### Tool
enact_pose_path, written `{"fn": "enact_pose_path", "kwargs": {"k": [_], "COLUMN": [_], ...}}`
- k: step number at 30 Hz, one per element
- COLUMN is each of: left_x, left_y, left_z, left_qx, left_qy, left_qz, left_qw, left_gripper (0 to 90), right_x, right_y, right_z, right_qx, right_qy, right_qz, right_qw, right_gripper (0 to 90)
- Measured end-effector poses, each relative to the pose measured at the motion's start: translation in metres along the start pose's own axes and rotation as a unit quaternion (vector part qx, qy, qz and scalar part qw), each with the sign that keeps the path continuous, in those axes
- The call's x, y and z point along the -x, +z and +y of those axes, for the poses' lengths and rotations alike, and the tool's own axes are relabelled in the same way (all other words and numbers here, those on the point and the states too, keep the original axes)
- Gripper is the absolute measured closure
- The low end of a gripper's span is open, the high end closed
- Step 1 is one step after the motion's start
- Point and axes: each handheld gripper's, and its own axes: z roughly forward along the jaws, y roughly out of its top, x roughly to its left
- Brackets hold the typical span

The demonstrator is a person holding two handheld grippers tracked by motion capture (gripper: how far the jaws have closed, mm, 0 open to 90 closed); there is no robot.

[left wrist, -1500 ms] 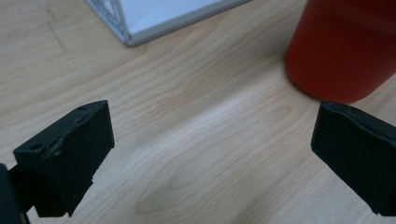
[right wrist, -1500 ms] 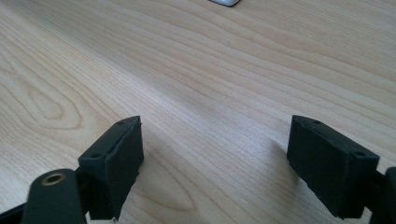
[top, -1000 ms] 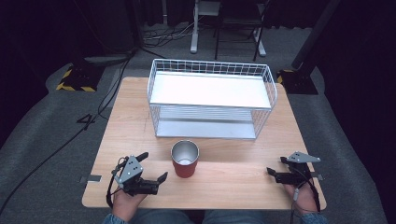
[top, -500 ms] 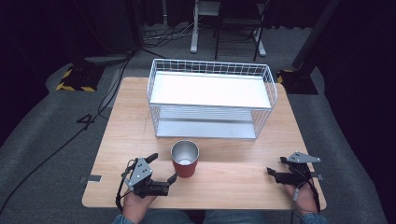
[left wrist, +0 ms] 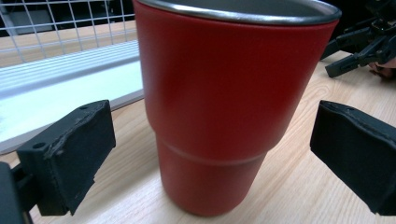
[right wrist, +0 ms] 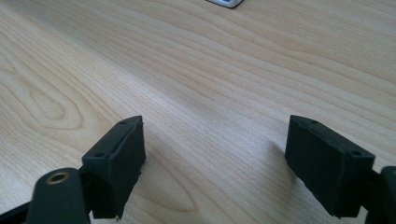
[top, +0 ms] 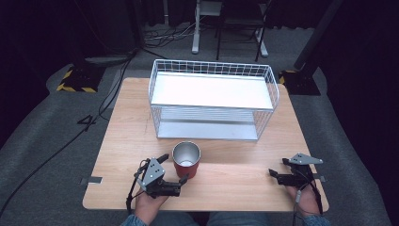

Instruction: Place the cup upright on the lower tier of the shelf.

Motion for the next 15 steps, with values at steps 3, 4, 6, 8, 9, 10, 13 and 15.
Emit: {"fn": "enact_pose_path", "kwargs": {"k": [3,4,6,8,9,10,13,15], "left_x": [0.003,0.004,0.006,0.007,0.008,0.008,0.009,0.01], "left_y": [0.005,0.007,0.013,0.015,0.018,0.02,0.025,0.028], "left_z": [0.0,0.0,-0.001,-0.001,-0.002,-0.002,-0.003,-0.003], "left_qx": [-0.003,-0.004,-0.007,-0.009,-0.012,-0.014,-0.022,-0.027], "left_qy": [-0.001,-0.003,0.001,0.004,0.002,0.005,0.004,0.002], "left_qz": [-0.002,-0.003,0.001,0.002,0.003,0.004,0.014,0.024], "left_qw": [1.0,1.0,1.0,0.9999,0.9999,0.9999,0.9997,0.9994], "left_gripper": [0.5,0.5,0.5,0.5,0.5,0.3,0.2,0.3], "right_x": [0.0,0.0,0.001,0.001,0.001,0.001,0.001,0.001], "right_y": [0.0,0.0,0.0,0.0,0.0,0.0,0.0,0.0], "right_z": [0.0,0.0,0.0,0.0,0.0,0.0,0.0,0.0], "right_qx": [0.0,0.0,0.0,0.0,0.0,0.0,0.0,0.0], "right_qy": [0.001,0.001,0.002,0.002,0.002,0.002,0.002,0.002], "right_qz": [-0.001,-0.001,-0.001,-0.002,-0.002,-0.002,-0.002,-0.003], "right_qw": [1.0,1.0,1.0,1.0,1.0,1.0,1.0,1.0], "right_gripper": [20.7,20.7,20.7,20.8,20.8,20.8,20.8,20.9]}}
